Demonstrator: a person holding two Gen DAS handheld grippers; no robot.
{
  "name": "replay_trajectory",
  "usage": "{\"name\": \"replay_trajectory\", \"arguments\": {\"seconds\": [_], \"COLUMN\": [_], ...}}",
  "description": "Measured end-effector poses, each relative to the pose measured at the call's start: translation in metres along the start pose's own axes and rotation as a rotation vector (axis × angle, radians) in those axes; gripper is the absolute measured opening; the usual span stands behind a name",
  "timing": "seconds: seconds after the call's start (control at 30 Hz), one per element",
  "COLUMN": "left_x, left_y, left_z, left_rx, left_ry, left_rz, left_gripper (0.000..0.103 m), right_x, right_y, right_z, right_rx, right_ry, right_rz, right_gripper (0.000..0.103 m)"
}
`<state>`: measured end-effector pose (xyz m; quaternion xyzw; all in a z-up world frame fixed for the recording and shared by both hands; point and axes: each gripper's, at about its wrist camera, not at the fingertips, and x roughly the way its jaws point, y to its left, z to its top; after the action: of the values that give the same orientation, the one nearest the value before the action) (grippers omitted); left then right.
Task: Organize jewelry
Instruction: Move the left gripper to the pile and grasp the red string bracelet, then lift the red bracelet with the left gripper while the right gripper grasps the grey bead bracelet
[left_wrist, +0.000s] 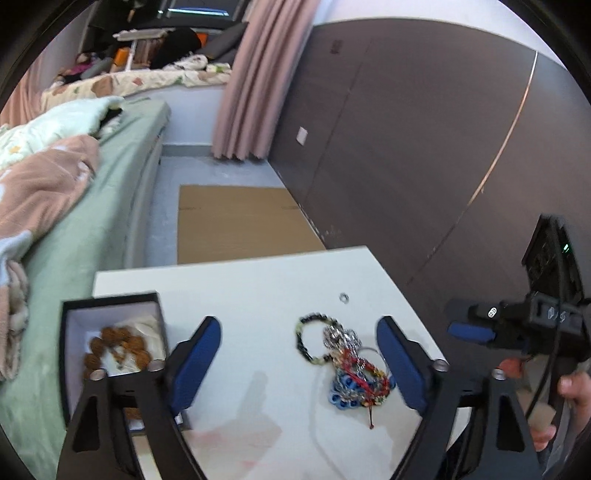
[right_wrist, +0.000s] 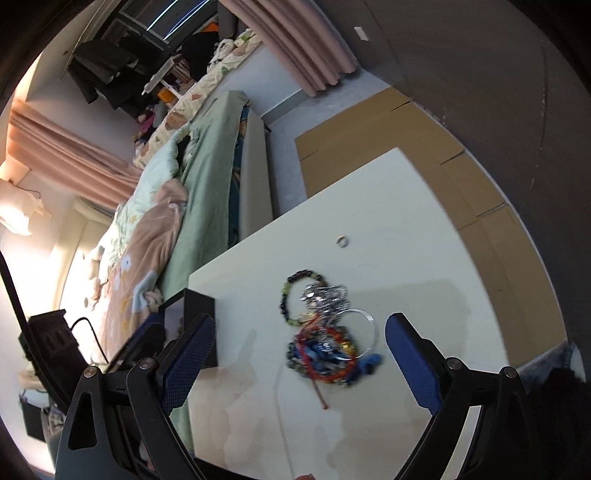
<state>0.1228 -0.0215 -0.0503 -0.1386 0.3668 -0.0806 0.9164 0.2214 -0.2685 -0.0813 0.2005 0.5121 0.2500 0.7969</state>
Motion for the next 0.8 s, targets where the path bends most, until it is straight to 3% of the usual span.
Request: {"name": "replay_trajectory", "arguments": {"seconds": [0.3, 0.47, 0.8], "left_x": [0.023, 0.04, 0.075], "left_y": [-0.027, -0.043, -0.065], "left_z": [-0.017, -0.029, -0.051], "left_rx": [0.045, 0.075, 0.152], "left_ry": [0.076, 0.137, 0.214], "left_rz": [-0.073, -0.101, -0.066], "left_gripper": [0.053, 0.044, 0.039], "right_x": [-0.015, -0.02, -0.02], "right_y": [-0.021, -0.026, -0.04], "right_z": [0.0, 0.001, 0.002], "right_rx": [0.01, 0.008, 0.0], "right_ry": [-0.013, -0.018, 0.018], "right_rz": [-0.027, -0.025, -0.052], "right_gripper": [0.094, 0.094, 0.094]}}
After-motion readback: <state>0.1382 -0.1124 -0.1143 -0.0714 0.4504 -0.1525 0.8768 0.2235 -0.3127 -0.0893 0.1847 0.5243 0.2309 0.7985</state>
